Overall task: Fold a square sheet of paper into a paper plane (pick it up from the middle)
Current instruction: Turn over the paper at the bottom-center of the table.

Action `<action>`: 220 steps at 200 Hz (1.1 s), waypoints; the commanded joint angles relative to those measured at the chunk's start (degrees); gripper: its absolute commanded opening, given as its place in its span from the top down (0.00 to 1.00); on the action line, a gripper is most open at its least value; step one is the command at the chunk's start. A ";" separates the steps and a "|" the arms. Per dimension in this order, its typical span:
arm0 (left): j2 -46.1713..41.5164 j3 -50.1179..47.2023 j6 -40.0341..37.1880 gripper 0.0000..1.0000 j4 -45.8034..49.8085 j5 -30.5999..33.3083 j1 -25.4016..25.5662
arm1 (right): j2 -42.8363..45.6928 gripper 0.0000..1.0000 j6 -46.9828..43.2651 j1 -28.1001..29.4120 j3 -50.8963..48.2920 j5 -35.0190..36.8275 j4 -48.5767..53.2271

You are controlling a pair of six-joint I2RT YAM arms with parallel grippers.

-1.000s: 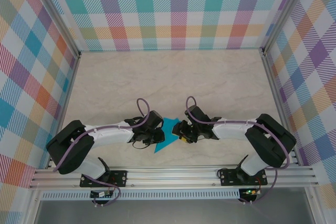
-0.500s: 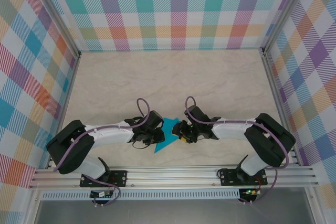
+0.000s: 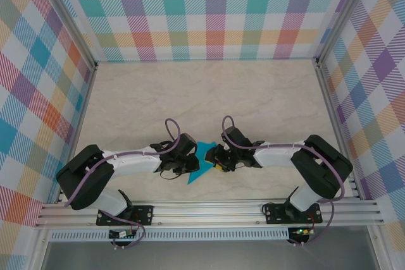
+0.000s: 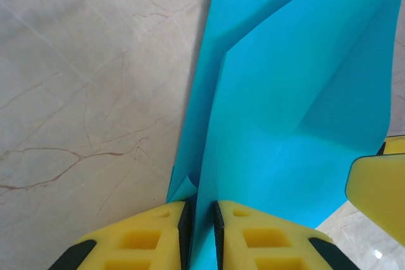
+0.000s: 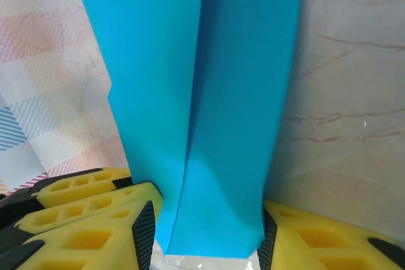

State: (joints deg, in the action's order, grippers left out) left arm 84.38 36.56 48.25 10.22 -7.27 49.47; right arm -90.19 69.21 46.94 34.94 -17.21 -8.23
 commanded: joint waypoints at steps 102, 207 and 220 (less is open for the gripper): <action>-3.31 -3.70 3.58 0.79 0.33 0.32 0.53 | -2.57 0.53 -1.33 0.35 1.60 0.60 -8.17; -3.47 -3.86 4.83 0.77 -1.48 0.06 0.49 | -6.32 0.66 -6.33 0.35 2.85 0.01 -11.81; -3.64 -3.86 4.91 0.77 -1.52 0.13 0.47 | -6.81 0.70 -7.19 0.35 3.20 -0.26 -11.90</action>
State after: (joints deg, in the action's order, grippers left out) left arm 81.52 33.45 52.34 7.73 -7.44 49.47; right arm -95.81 64.95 46.94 36.29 -17.17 -18.02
